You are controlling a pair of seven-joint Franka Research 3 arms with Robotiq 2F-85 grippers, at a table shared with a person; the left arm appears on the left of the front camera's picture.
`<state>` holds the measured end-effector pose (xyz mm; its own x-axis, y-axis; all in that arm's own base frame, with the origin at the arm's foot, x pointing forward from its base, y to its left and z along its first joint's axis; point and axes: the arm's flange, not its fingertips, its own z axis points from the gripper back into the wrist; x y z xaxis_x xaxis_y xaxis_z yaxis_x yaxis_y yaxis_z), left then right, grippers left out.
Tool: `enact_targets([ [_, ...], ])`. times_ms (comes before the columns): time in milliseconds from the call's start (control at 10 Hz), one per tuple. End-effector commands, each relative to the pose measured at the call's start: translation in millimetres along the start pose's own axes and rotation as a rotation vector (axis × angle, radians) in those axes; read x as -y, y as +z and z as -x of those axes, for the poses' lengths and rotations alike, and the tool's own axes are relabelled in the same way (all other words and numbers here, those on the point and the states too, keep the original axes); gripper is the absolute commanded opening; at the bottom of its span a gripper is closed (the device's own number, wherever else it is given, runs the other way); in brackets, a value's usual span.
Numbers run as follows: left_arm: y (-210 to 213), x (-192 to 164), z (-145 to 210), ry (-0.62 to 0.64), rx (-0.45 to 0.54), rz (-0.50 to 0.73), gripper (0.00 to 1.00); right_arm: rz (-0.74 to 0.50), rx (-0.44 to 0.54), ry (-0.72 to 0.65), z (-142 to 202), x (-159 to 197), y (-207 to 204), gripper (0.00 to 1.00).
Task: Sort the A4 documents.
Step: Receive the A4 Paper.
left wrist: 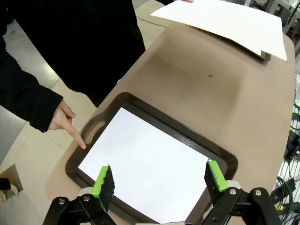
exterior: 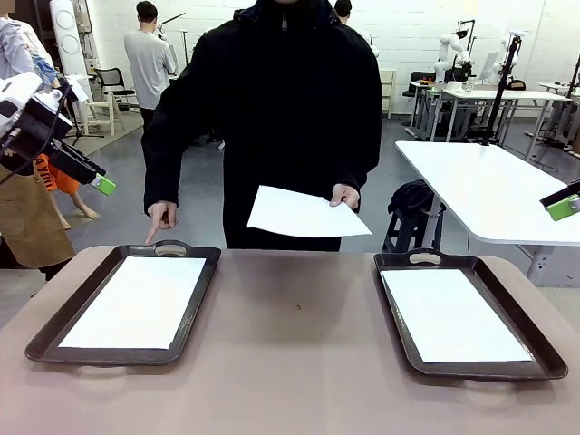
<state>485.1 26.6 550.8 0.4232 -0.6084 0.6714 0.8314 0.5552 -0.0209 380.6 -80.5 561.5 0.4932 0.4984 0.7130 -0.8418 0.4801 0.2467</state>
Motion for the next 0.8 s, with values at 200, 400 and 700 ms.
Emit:
enact_targets([
  [200,0.7,1.1,0.4,-0.012,-0.001,-0.006,1.0,0.001,0.001,0.0,0.4,0.0,-0.7,1.0],
  [400,0.0,0.0,0.0,0.0,0.0,0.0,1.0,0.001,0.001,0.0,0.4,0.0,-0.7,1.0],
  [700,-34.2,-25.5,-3.0,0.174,0.038,0.119,1.0,0.001,0.001,0.0,0.4,0.0,-0.7,1.0],
])
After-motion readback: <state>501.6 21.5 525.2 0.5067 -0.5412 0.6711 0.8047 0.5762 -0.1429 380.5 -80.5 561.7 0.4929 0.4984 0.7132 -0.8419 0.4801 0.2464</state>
